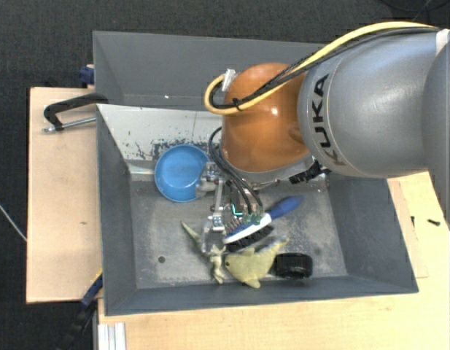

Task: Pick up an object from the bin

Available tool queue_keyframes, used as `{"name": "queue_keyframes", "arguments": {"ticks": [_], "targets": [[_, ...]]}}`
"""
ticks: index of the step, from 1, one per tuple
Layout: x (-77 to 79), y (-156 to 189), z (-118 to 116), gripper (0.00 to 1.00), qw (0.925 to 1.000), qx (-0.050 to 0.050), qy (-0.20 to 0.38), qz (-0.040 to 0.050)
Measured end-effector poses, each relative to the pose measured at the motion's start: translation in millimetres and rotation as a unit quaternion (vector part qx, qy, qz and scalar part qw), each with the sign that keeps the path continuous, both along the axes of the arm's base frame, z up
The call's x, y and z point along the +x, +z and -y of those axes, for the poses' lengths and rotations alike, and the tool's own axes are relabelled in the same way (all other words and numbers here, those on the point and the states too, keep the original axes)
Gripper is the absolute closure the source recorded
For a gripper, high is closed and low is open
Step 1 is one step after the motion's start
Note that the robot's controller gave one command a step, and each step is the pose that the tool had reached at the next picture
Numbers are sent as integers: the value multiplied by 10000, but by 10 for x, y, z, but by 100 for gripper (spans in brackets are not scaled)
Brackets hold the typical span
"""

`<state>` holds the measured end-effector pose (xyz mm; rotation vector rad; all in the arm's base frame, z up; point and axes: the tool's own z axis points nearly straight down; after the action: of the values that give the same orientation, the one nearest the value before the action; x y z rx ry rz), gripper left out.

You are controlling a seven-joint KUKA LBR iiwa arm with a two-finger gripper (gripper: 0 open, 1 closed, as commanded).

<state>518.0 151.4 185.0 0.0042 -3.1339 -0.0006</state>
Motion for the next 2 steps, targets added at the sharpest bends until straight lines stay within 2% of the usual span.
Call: {"name": "queue_keyframes", "arguments": {"ticks": [1, 2], "targets": [[0, -1110, 674, 0, 9675, 25, 2527, 45], [65, -1058, 682, 100, 9678, 7, 2514, 145]]}}
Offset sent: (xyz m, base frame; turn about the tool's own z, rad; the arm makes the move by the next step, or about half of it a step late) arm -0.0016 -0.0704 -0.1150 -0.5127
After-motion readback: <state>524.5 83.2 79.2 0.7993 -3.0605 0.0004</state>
